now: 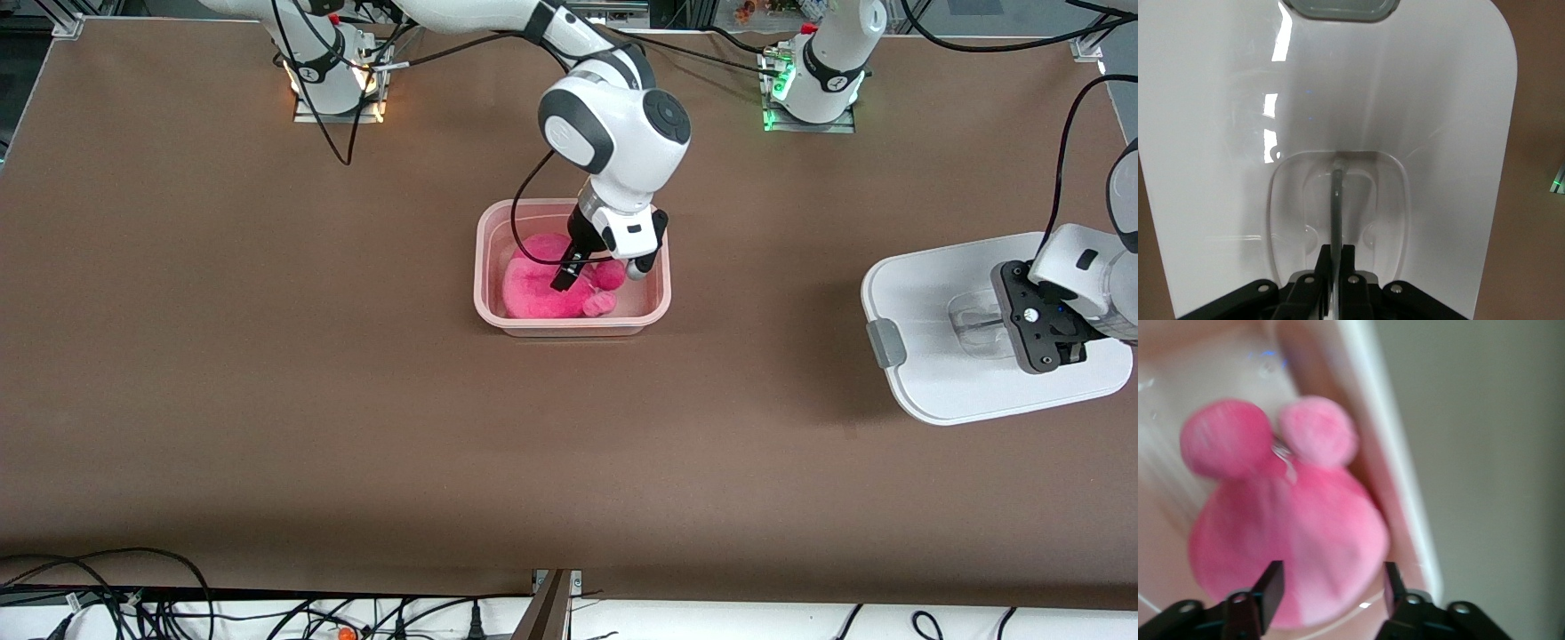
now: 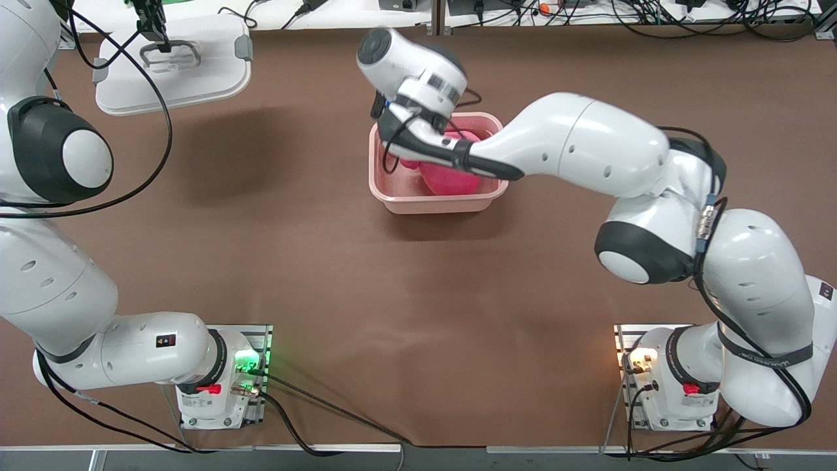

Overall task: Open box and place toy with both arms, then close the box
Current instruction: 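Withdraw the right gripper while the left gripper lifts the lid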

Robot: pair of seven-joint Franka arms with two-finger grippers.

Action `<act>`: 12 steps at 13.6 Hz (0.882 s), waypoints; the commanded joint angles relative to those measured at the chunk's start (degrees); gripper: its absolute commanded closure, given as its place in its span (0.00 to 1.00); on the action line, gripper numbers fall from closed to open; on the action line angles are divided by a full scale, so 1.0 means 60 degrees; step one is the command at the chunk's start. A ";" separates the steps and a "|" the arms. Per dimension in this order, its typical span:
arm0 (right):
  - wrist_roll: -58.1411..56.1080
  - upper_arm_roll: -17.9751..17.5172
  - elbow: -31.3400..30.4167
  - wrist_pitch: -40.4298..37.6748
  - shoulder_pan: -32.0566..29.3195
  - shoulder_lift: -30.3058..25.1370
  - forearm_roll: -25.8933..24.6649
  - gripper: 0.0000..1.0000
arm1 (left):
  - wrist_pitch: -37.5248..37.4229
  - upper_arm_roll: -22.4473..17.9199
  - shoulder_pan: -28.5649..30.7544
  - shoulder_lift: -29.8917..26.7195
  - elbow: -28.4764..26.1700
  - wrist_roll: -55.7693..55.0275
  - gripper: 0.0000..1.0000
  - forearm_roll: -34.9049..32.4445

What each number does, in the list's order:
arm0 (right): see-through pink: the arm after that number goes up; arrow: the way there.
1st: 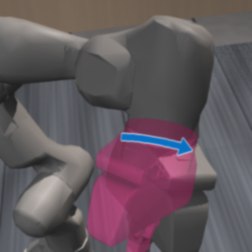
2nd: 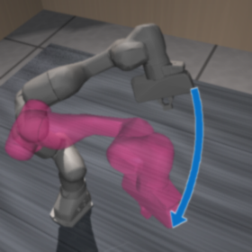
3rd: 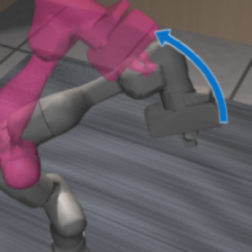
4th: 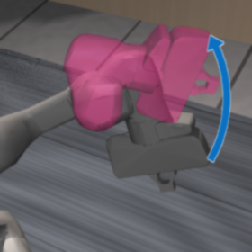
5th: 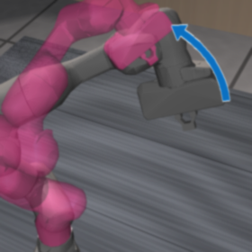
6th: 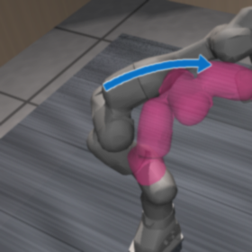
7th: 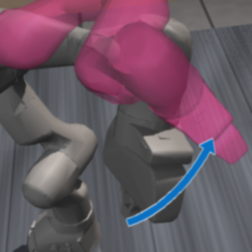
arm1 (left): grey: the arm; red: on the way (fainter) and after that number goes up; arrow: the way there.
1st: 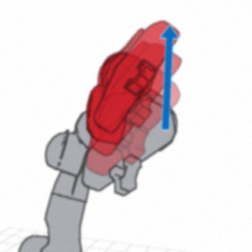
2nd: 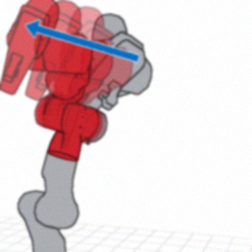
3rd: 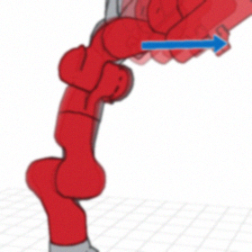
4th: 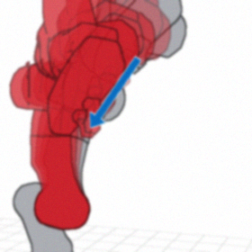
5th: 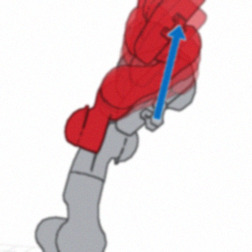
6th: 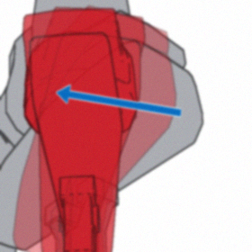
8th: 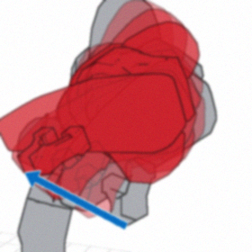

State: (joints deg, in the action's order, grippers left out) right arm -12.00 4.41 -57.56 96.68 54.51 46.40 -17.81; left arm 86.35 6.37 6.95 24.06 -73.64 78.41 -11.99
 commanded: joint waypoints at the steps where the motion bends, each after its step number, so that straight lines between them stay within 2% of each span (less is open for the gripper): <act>1: -0.0022 -0.0032 -0.0177 -0.0248 -0.0500 -0.1242 0.0738 0.00 | -0.0182 0.0066 0.0000 0.0018 0.0173 0.0204 1.00 -0.0097; 4: 0.0066 0.0363 -0.0308 -0.0614 -0.0954 -0.2107 0.1151 0.00 | -0.0270 0.0182 -0.0088 -0.0012 0.0173 0.0189 1.00 -0.0053; 6: 0.0052 0.0626 -0.0541 -0.0850 -0.1844 -0.2809 0.2405 0.00 | -0.0285 0.0970 -0.0234 0.0003 0.0173 0.0102 1.00 -0.0068; 8: 0.0066 0.1210 -0.1402 -0.0923 -0.2346 -0.3847 0.3375 0.00 | -0.0270 0.1835 -0.0672 0.0018 0.0173 0.0057 1.00 -0.0068; 9: 0.0066 0.1721 -0.1958 -0.0923 -0.2347 -0.4389 0.3785 0.00 | -0.0256 0.2041 -0.0979 0.0032 0.0173 -0.0030 1.00 -0.0010; 10: 0.0052 0.2248 -0.2573 -0.0923 -0.2347 -0.4974 0.4152 0.00 | -0.0241 0.2116 -0.1359 0.0061 0.0188 -0.0451 1.00 0.0266; 12: -0.0139 0.2910 -0.3687 -0.0996 -0.2347 -0.6044 0.4273 0.00 | -0.0154 0.2117 -0.2019 0.0149 0.0173 -0.1723 1.00 0.0998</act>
State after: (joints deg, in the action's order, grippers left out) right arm -12.83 19.06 -68.33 90.11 39.10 19.55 6.26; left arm 85.92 19.27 -2.55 24.15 -73.64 72.45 -9.23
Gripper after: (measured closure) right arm 0.000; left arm 0.930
